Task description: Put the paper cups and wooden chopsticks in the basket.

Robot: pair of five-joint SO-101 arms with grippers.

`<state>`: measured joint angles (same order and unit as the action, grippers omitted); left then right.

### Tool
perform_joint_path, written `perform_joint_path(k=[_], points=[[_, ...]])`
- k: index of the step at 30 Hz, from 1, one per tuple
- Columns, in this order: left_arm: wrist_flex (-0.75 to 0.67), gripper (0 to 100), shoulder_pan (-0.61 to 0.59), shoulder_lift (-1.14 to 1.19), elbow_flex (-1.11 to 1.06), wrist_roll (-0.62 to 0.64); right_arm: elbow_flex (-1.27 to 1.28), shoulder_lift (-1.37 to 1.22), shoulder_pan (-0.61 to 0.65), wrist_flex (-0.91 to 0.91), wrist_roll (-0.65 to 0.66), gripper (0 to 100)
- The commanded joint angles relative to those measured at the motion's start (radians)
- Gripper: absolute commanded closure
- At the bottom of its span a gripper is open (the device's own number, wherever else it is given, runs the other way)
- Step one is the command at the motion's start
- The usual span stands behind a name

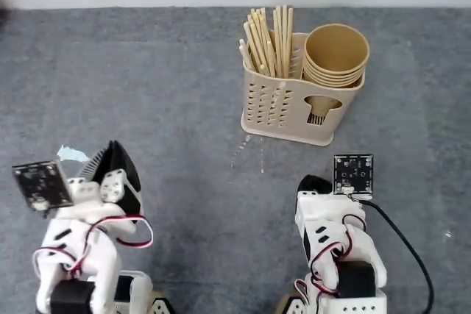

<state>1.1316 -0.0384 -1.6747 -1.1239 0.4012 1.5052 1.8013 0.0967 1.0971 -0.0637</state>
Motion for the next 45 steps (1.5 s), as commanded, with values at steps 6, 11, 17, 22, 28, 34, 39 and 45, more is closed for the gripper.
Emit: perform_joint_path(k=[6, 11, 17, 22, 28, 34, 39, 45], points=[[-0.061, 99, -0.055, -0.137, -0.222, -0.1, 0.086, 0.015, -0.008, -0.01, 0.012, 98.9], [-0.133, 99, -0.081, -0.137, -0.348, -0.158, 0.178, 0.013, -0.008, -0.059, 0.012, 98.8], [-0.183, 99, -0.081, -0.137, -0.503, -0.201, 0.178, 0.013, -0.008, -0.058, 0.012, 98.9], [-0.173, 99, -0.081, -0.135, -0.559, -0.21, 0.178, 0.013, -0.01, -0.035, 0.014, 98.9], [-0.106, 99, -0.081, -0.135, -0.559, -0.233, 0.178, 0.013, -0.013, 0.096, 0.014, 98.7], [0.017, 99, -0.081, -0.135, -0.559, -0.233, 0.178, 0.013, -0.111, 0.11, 0.014, 98.9], [0.098, 99, -0.081, -0.135, -0.559, -0.235, 0.178, 0.013, -0.159, 0.213, 0.008, 98.9], [0.124, 99, -0.083, -0.135, -0.559, -0.23, 0.178, 0.013, -0.159, 0.208, 0.006, 98.9]])
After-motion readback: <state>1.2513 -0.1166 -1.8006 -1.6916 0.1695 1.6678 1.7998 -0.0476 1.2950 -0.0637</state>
